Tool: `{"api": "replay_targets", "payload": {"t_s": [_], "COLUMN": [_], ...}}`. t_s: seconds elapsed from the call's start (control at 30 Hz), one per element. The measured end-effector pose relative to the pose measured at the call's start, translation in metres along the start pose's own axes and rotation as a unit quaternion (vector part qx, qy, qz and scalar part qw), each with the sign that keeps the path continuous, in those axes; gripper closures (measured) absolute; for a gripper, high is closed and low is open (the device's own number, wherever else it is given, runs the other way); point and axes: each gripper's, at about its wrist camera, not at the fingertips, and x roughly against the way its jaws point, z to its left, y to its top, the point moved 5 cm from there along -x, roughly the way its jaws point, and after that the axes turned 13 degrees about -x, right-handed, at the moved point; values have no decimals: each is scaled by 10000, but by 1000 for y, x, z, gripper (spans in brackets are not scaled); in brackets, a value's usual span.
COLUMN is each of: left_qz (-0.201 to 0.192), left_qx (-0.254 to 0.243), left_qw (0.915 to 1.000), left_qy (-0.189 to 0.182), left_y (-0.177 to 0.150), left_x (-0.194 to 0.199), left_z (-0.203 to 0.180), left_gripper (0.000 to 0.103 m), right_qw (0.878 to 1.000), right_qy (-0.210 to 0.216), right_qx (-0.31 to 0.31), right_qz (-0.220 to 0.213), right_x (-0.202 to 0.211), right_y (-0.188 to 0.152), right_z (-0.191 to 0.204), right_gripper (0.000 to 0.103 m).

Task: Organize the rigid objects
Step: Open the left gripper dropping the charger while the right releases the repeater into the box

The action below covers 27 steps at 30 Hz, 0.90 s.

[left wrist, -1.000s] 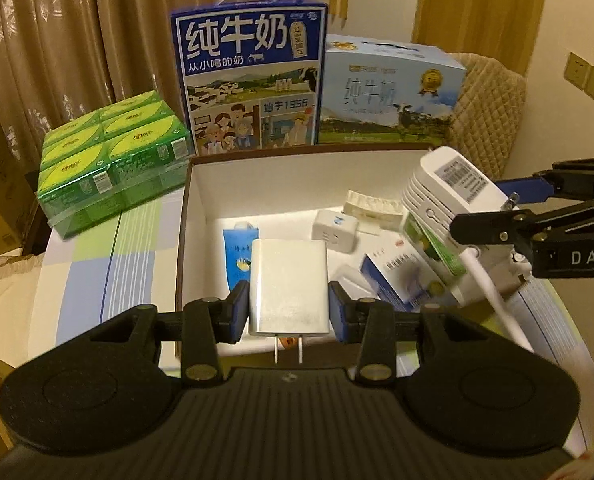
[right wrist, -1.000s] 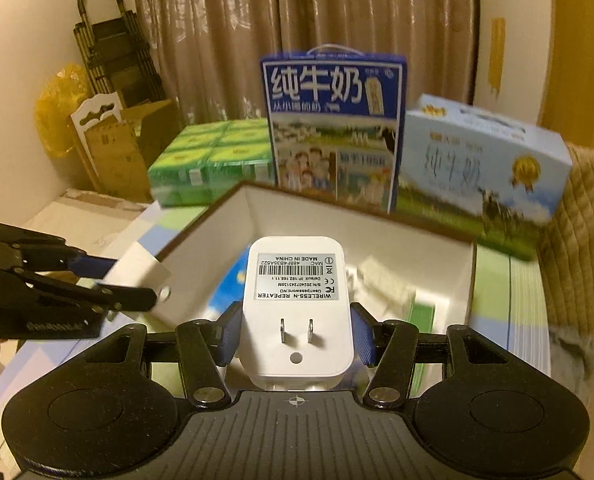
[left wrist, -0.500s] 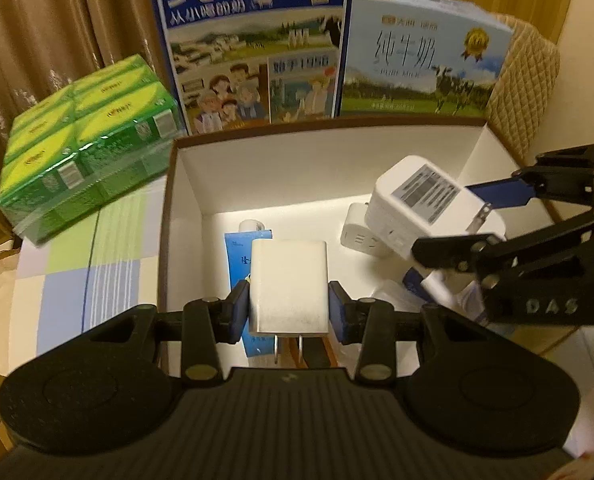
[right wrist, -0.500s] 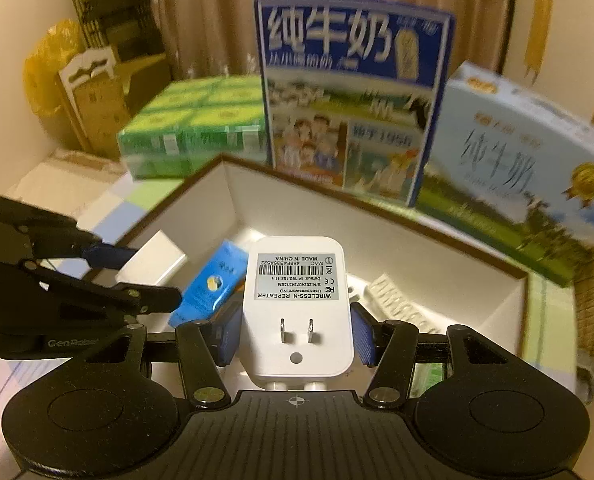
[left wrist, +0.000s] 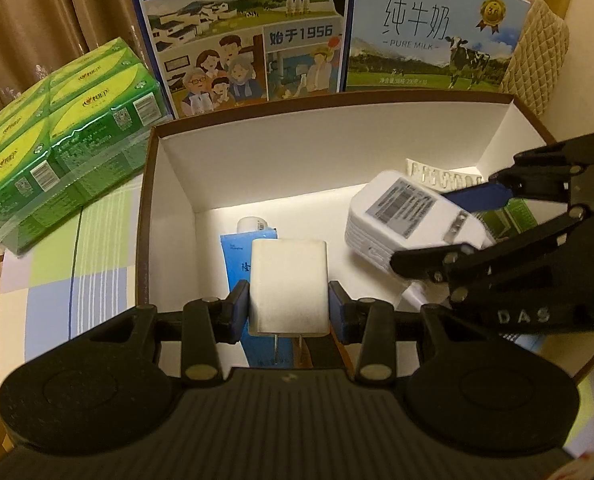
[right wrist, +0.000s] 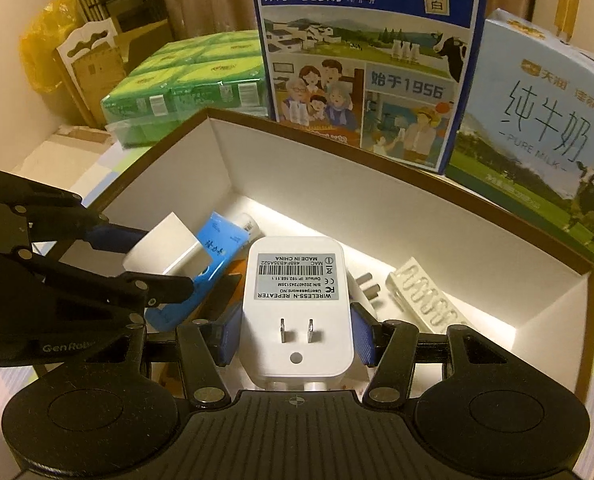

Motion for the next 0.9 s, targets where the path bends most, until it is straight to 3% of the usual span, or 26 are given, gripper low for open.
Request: {"api": "replay_targets", "payload": {"t_s": [0.1,0.27,0.4,0.53,0.77,0.9], "left_qz": [52,79,4,-141,-442,-586], "left_qx": [-1,16,-52,31,439,686], "left_qw": [10000,10000,9999,9999,9979,9955], "left_qy": [8,50,92,71,168,277], "left_y": [0,-1,-1,-6,-27,-39], "left_x": [-6,-10,-1,18,72,102], "left_z": [0,-1,-4,-9,-25,-42], "left_gripper": [66,66,55,53,39,38], "right_qw": [9996,9991,9979,9946,9905,9892], "right_qy": [160,-5,-114,-89,-93,-213], "right_qx": [-74,-229,-456,-769,-896,-930], "right_qz": [-221,-369,-438,-691,-1044,-1110], "right_x": [4,12,30,57,108,131], "right_y": [2,8,3,-10,-48,-68], "right_z": [-1,-8,-18,-28,-30,-29], "right_gripper": [51,50,45,33,31,31]}}
